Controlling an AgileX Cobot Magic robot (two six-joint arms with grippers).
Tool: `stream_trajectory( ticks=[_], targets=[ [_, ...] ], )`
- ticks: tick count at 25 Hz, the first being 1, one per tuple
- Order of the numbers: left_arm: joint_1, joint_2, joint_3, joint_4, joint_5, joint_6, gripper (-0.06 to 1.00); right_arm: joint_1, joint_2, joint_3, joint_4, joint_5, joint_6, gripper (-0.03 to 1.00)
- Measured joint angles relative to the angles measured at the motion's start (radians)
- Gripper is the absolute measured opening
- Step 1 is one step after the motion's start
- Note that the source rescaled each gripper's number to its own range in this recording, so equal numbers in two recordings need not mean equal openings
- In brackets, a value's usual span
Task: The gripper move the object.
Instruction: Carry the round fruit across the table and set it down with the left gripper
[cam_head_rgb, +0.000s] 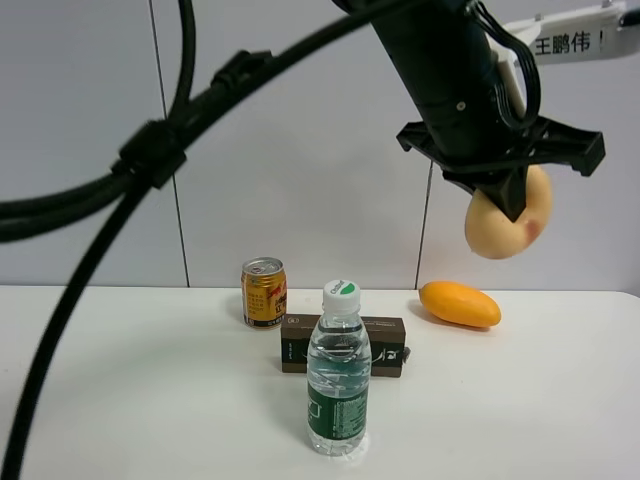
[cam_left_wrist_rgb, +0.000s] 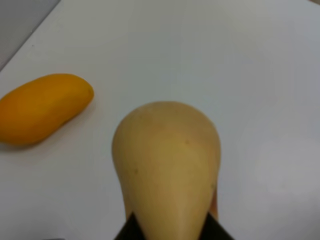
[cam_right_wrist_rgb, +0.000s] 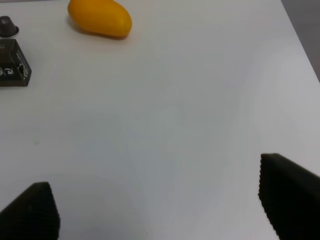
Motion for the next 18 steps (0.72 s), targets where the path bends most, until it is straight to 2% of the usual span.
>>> stream_trajectory(
  ticks=[6, 18],
  targets=[
    [-0.003, 0.107, -0.001, 0.001, 0.003, 0.017, 0.0, 0.0, 0.0, 0.0, 0.0, 0.0, 0.0, 1.0],
    [-0.003, 0.273, -0.001, -0.003, -0.089, 0.061, 0.0, 0.0, 0.0, 0.0, 0.0, 0.0, 0.0, 1.0]
  ],
)
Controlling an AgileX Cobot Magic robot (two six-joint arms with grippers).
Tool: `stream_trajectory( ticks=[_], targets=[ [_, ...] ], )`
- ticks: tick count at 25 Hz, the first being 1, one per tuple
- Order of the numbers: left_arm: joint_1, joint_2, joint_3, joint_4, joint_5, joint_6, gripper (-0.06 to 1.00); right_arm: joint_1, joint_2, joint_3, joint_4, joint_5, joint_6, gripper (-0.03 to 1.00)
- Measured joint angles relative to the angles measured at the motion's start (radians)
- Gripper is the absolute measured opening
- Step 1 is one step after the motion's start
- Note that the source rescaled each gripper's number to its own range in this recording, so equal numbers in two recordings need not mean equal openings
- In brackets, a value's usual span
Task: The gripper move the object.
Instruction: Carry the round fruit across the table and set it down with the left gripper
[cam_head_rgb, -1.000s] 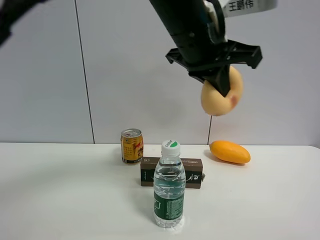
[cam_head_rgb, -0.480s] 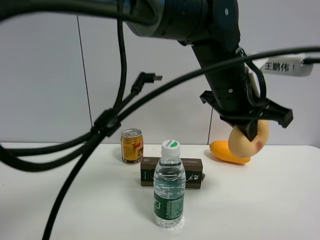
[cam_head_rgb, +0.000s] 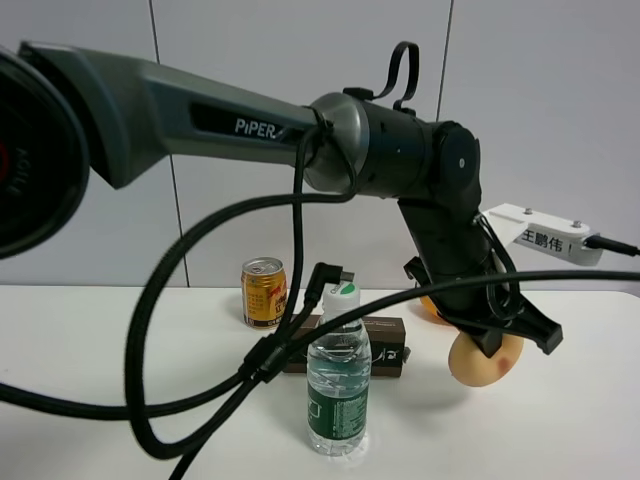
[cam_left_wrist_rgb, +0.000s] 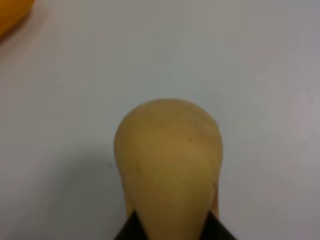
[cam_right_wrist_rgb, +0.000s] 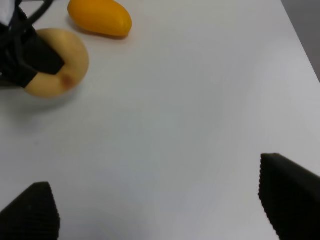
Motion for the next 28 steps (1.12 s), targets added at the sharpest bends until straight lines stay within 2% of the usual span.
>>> stream_trajectory(
  ticks=[14, 16, 17, 18, 20, 22, 24, 28],
  targets=[
    [0.0, 0.061, 0.0, -0.004, -0.061, 0.01, 0.0, 0.0, 0.0, 0.0, 0.0, 0.0, 0.0, 1.0],
    [0.0, 0.066, 0.0, -0.004, -0.061, 0.011, 0.04, 0.0, 0.0, 0.0, 0.0, 0.0, 0.0, 1.0],
    [0.0, 0.068, 0.0, -0.004, -0.06, 0.011, 0.09, 0.0, 0.0, 0.0, 0.0, 0.0, 0.0, 1.0],
    [0.0, 0.069, 0.0, -0.004, -0.06, 0.012, 0.2, 0.0, 0.0, 0.0, 0.0, 0.0, 0.0, 1.0],
    [0.0, 0.07, 0.0, -0.004, -0.07, 0.012, 0.54, 0.0, 0.0, 0.0, 0.0, 0.0, 0.0, 1.0],
    [0.0, 0.07, 0.0, -0.005, -0.104, 0.012, 0.83, 0.0, 0.0, 0.0, 0.0, 0.0, 0.0, 1.0],
    [0.0, 0.07, 0.0, -0.005, -0.115, 0.012, 0.95, 0.0, 0.0, 0.0, 0.0, 0.0, 0.0, 1.0],
    [0.0, 0.07, 0.0, -0.007, -0.115, 0.012, 0.99, 0.0, 0.0, 0.0, 0.0, 0.0, 0.0, 1.0]
  ],
)
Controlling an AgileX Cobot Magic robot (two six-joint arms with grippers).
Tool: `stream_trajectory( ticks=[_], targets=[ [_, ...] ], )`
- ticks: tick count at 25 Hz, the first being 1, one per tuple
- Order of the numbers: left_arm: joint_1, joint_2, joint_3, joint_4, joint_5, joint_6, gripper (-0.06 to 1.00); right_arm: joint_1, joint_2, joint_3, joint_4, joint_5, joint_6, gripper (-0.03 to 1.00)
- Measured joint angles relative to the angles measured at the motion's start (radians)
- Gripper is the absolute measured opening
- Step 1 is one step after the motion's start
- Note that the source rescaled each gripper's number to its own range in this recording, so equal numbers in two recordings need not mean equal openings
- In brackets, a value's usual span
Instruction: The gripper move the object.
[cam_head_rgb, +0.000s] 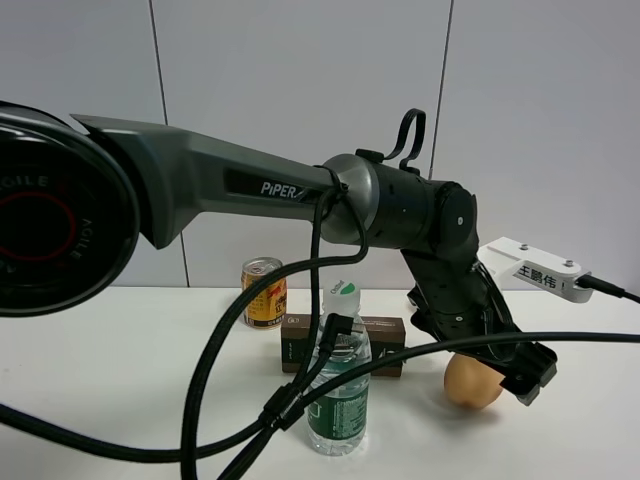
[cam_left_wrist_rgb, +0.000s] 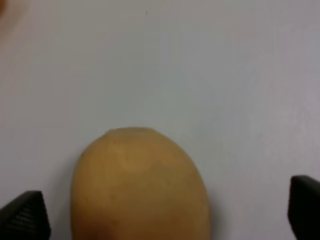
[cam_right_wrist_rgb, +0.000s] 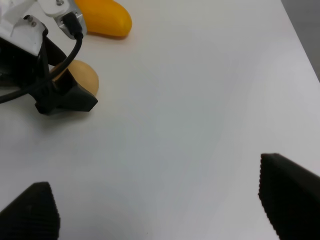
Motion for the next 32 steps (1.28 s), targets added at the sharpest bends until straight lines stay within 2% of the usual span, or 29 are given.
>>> stream_trajectory(
  ticks=[8, 14, 18, 21, 26, 32],
  targets=[
    [0.0, -0.041, 0.0, 0.006, 0.037, 0.0, 1.0, 0.0, 0.0, 0.0, 0.0, 0.0, 0.0, 1.0],
    [0.032, -0.212, 0.0, 0.042, 0.035, -0.021, 1.0, 0.0, 0.0, 0.0, -0.004, 0.0, 0.006, 1.0],
    [0.111, -0.317, -0.002, 0.129, 0.051, -0.102, 1.0, 0.0, 0.0, 0.0, -0.022, 0.0, 0.027, 1.0],
    [0.19, -0.37, -0.002, 0.172, 0.12, -0.138, 1.0, 0.0, 0.0, 0.0, -0.022, 0.0, 0.027, 1.0],
    [0.327, -0.416, -0.002, 0.187, 0.269, -0.152, 1.0, 0.0, 0.0, 0.0, -0.022, 0.0, 0.027, 1.0],
    [0.456, -0.44, -0.002, 0.186, 0.423, -0.153, 1.0, 0.0, 0.0, 0.0, -0.022, 0.0, 0.027, 1.0]
  ],
)
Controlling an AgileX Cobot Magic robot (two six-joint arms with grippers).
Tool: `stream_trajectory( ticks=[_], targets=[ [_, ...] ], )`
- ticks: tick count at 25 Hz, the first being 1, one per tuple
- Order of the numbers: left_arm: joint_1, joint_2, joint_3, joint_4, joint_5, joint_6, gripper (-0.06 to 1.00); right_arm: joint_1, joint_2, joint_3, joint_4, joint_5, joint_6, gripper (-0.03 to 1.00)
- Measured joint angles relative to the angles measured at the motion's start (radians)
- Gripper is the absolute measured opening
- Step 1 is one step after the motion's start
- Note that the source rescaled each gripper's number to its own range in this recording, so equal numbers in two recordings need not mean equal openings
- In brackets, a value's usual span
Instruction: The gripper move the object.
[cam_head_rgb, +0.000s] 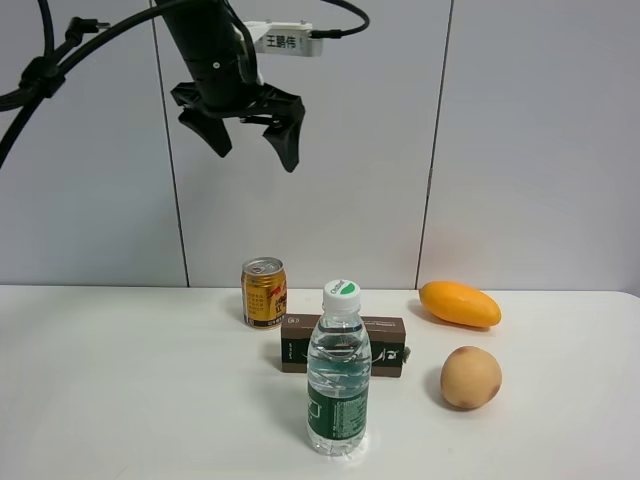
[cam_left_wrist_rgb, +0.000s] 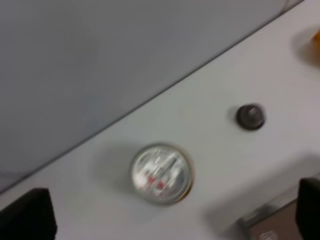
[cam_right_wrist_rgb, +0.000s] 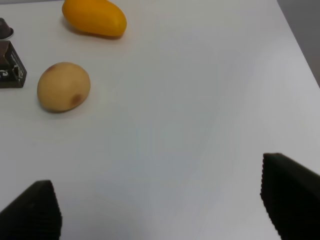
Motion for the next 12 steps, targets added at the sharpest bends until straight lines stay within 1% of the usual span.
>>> stream_trajectory(
  ticks=[3, 7, 12],
  targets=[
    [0.058, -0.016, 0.004, -0.003, 0.048, -0.002, 1.0, 0.0, 0.0, 0.0, 0.0, 0.0, 0.0, 1.0],
    [0.136, -0.063, 0.05, -0.005, 0.056, -0.002, 1.0, 0.0, 0.0, 0.0, 0.0, 0.0, 0.0, 1.0],
    [0.24, -0.145, 0.176, -0.007, 0.046, -0.002, 1.0, 0.0, 0.0, 0.0, 0.0, 0.0, 0.0, 1.0]
  ],
)
